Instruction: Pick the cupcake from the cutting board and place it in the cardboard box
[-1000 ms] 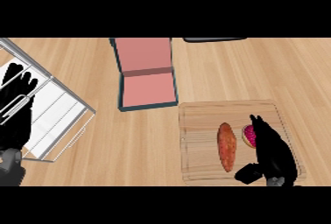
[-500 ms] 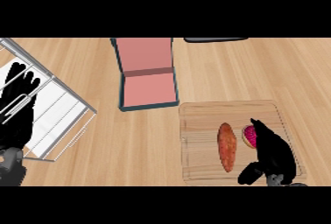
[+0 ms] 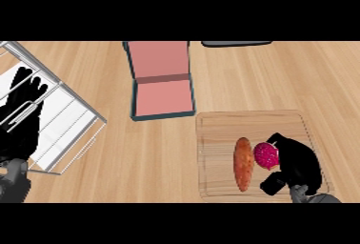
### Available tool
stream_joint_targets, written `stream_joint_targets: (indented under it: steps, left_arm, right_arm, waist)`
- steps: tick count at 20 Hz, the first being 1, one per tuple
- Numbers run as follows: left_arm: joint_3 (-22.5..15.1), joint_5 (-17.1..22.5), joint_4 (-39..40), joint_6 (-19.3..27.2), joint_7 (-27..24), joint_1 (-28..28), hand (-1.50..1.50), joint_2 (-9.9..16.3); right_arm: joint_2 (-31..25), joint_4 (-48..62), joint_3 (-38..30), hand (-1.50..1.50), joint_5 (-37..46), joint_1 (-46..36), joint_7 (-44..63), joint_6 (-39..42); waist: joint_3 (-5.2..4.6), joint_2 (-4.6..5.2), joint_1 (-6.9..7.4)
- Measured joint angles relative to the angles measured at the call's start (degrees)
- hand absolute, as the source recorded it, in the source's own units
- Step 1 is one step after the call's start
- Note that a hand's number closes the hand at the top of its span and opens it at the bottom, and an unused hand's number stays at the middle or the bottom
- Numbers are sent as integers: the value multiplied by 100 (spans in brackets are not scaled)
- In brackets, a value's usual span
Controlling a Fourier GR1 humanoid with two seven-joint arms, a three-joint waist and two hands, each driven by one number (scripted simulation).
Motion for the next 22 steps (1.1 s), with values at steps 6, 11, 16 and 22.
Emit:
stream_joint_targets:
  steps: [6, 11, 16, 22]
  left_arm:
    - [-98, -8, 99, -55, 15, -177, 0, -41]
    - [-264, -39, 255, -115, 32, -492, 0, -126]
    - [-275, -23, 329, -140, 22, -498, 0, -129]
    - [-247, 11, 358, -164, -3, -435, 0, -115]
  right_arm:
    - [191, -122, 678, 150, 491, -430, -222, 89]
    - [947, -157, 1748, 150, 954, -1338, -525, 356]
    - [1716, -35, 2323, 150, 1507, -2112, -377, 450]
    - [2201, -277, 2704, 150, 1602, -2757, -43, 555]
  waist:
    - [3, 23, 134]
    - [-2, 75, 378]
    - [-3, 20, 359]
    - [9, -29, 295]
